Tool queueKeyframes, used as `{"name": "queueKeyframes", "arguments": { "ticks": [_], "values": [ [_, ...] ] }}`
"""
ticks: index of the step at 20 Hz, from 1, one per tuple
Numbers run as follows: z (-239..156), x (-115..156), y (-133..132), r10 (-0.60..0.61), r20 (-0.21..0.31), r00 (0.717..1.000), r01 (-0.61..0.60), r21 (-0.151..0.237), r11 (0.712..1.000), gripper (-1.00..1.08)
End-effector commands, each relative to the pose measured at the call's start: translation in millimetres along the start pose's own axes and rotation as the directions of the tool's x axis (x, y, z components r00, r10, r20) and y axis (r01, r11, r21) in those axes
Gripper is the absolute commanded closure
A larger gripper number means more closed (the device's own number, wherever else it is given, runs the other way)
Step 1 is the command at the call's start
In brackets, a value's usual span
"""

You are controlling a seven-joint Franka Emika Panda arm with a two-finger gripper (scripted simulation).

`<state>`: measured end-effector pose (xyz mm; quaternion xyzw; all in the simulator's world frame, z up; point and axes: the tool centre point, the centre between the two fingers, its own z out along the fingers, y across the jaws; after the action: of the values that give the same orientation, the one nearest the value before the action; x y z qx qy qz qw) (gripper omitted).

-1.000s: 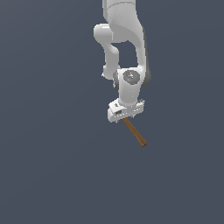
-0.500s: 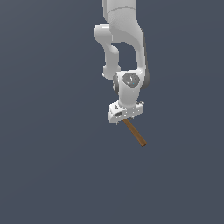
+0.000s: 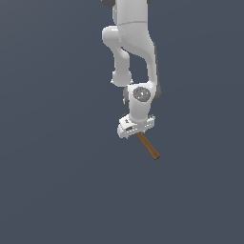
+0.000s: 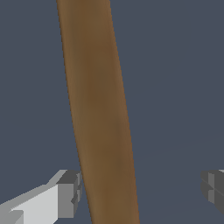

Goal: Pick up the object and move it to a goal position.

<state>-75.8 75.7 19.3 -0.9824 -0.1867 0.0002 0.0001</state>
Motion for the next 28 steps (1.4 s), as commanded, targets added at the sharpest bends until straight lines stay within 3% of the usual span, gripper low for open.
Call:
{"name": "queueKeyframes", "arguments": {
  "ticks": [1,2,17,28],
  "values": [
    [2.8,0.1,0.7,0.001,0.0,1.0,-0.001,0.0,1.0,-0.92],
    [2.8,0.1,0.7,0.001,0.0,1.0,-0.001,0.0,1.0,1.08],
    [-1.5,7.1,-3.9,-0.005,-0.003,1.0,0.005,0.0,1.0,1.08],
    [-24.9,53.6,-14.7,-0.004,-0.003,1.0,0.004,0.001,1.0,1.08]
  ]
}}
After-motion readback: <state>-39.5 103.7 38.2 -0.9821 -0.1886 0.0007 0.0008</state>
